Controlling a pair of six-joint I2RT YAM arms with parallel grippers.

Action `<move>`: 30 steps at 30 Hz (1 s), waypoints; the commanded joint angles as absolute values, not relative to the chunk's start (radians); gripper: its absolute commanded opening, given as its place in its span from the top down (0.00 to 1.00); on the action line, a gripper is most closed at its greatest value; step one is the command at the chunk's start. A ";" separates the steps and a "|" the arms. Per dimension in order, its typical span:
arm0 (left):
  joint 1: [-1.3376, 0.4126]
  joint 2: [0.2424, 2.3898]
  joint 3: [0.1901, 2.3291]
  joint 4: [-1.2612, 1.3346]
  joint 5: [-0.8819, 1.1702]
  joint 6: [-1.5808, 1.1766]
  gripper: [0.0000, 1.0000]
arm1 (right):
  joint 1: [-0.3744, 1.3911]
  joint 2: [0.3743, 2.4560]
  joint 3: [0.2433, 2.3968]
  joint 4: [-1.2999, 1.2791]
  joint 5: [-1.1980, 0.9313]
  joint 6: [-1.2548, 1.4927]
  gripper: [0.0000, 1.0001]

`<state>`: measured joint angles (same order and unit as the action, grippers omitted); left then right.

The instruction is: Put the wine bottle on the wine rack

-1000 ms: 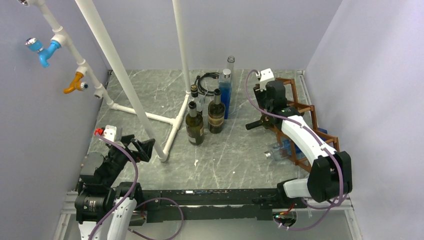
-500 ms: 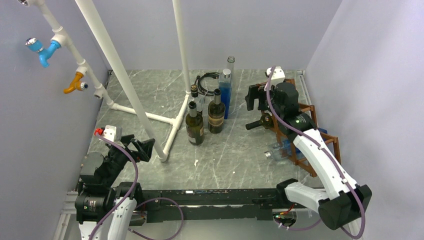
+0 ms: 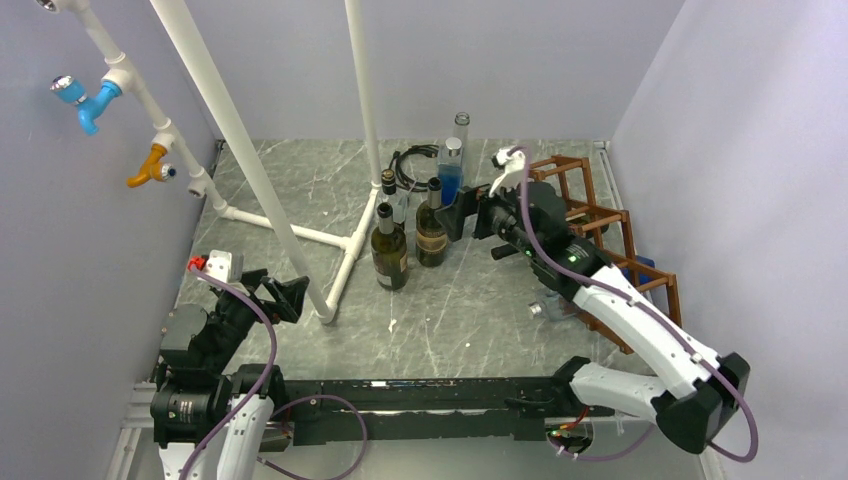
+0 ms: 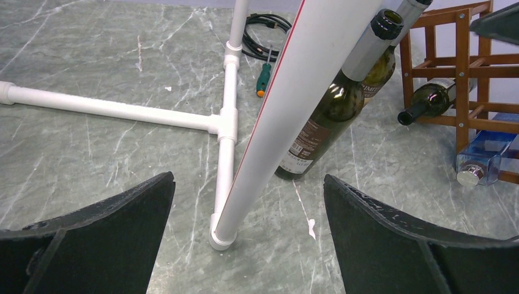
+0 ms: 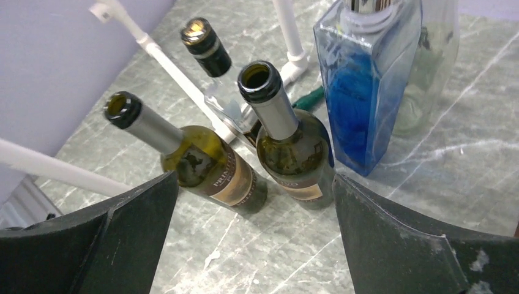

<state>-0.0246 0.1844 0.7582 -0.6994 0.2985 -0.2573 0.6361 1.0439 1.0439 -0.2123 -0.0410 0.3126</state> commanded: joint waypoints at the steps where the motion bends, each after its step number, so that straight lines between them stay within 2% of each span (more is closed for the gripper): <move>1: -0.016 0.192 0.760 -0.660 0.309 -0.269 0.03 | 0.702 1.109 1.090 -0.155 0.167 0.352 0.00; 5: -0.014 0.205 0.762 -0.662 0.311 -0.267 0.03 | 0.768 1.183 1.152 -0.163 0.292 0.328 0.00; 9: -0.013 0.202 0.761 -0.659 0.320 -0.264 0.03 | 0.883 1.277 1.220 -0.183 0.653 0.282 0.00; 11: -0.014 0.190 0.760 -0.660 0.312 -0.267 0.03 | 0.927 1.310 1.244 -0.184 0.740 0.276 0.00; 15: -0.014 0.178 0.759 -0.660 0.305 -0.267 0.03 | 0.966 1.363 1.264 -0.148 0.822 0.253 0.04; 24: -0.014 0.192 0.761 -0.660 0.318 -0.266 0.03 | 0.970 1.473 1.304 -0.067 0.873 0.236 0.04; 26: -0.013 0.183 0.761 -0.662 0.305 -0.268 0.03 | 0.971 1.503 1.309 -0.057 0.863 0.231 0.07; 30: -0.013 0.179 0.759 -0.660 0.302 -0.268 0.03 | 0.970 1.551 1.321 -0.029 0.868 0.228 0.20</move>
